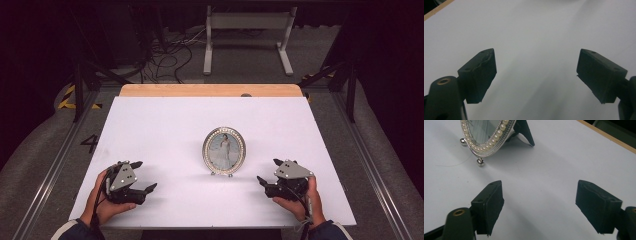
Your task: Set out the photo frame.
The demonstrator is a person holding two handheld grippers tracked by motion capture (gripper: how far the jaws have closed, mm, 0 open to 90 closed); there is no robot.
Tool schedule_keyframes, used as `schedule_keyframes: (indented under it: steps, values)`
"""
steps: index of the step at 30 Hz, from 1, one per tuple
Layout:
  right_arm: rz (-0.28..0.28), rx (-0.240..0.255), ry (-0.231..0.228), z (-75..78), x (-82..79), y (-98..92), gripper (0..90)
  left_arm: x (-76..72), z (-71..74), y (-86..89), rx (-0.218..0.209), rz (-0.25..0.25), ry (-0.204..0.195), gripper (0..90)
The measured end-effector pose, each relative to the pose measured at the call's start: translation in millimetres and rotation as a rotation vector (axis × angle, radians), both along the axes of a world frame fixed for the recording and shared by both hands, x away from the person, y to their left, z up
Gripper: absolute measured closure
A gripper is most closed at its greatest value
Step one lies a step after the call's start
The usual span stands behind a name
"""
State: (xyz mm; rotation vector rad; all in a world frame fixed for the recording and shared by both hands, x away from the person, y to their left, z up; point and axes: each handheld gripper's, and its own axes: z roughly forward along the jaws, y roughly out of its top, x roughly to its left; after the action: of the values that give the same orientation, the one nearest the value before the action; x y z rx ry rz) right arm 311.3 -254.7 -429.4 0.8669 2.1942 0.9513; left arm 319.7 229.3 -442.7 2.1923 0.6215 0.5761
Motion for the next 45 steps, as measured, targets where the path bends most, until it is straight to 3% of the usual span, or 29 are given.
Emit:
schedule_keyframes:
  steps: [24, 31, 34, 45]
  values:
    - [-0.086, 0.013, -0.005, -7.1, -11.7, -35.4, 19.5, -6.0, -10.3, 35.3, -0.043, 0.077, 0.025, 10.6]
    - [-0.117, 0.031, -0.003, -9.3, -16.3, -48.1, 19.0, -8.9, -11.9, 45.9, -0.083, 0.110, 0.031, 8.5]
    - [-0.129, 0.034, -0.004, -10.4, -16.9, -52.7, 18.9, -9.1, -12.6, 47.9, -0.099, 0.112, 0.037, 7.7]
    - [-0.120, 0.030, -0.004, -13.7, -16.3, -49.7, 17.7, -7.7, -15.3, 43.1, -0.080, 0.116, 0.043, 7.1]
